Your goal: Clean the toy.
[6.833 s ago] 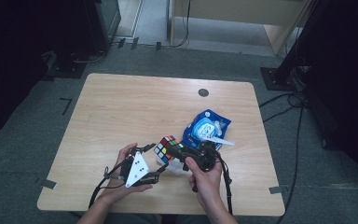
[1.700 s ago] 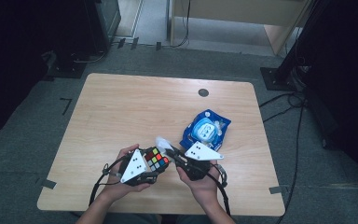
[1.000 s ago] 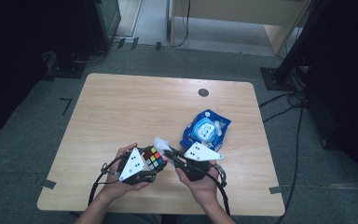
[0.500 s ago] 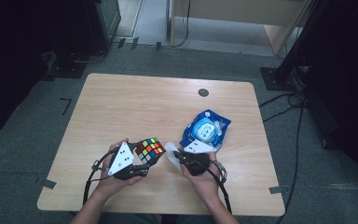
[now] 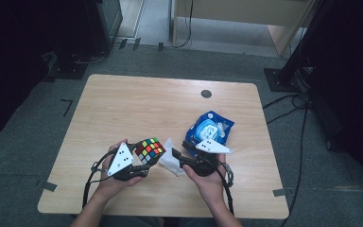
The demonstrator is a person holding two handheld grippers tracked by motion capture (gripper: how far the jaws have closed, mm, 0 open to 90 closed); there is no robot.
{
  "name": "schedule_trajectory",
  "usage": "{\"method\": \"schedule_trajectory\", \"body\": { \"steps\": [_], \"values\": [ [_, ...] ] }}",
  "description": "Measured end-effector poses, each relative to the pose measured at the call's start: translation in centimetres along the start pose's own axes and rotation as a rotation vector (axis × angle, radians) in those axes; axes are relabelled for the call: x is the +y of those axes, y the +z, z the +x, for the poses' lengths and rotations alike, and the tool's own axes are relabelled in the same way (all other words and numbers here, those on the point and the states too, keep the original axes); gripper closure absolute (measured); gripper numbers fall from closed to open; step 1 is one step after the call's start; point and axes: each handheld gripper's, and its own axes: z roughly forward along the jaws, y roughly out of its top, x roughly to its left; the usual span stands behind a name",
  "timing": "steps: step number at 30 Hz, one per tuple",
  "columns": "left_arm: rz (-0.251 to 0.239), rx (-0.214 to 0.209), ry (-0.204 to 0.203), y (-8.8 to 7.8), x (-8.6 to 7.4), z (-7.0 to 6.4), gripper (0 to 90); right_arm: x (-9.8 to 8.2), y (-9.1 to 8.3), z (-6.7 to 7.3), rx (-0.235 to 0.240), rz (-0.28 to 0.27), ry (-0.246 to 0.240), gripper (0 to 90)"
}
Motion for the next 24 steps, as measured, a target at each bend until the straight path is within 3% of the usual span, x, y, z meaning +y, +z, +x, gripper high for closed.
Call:
{"method": "schedule_trajectory", "body": {
  "steps": [4, 10, 17, 24],
  "values": [
    [0.006, 0.0, 0.01, 0.4, -0.1, -0.6, 34.1, 0.7, -0.3, 0.7, 0.092, -0.018, 0.116, 29.6],
    [0.002, 0.011, 0.014, 0.9, -0.1, -1.4, 34.0, 0.5, 0.0, 1.4, 0.153, 0.002, 0.241, 22.0],
    [-0.009, 0.024, 0.015, 1.3, 0.1, -2.3, 34.1, -0.2, 0.8, 1.8, 0.171, 0.014, 0.285, 23.1],
    [-0.021, 0.026, 0.025, 1.7, 0.3, -3.4, 34.0, -1.0, 1.4, 2.0, 0.189, 0.008, 0.316, 32.0]
  ]
}}
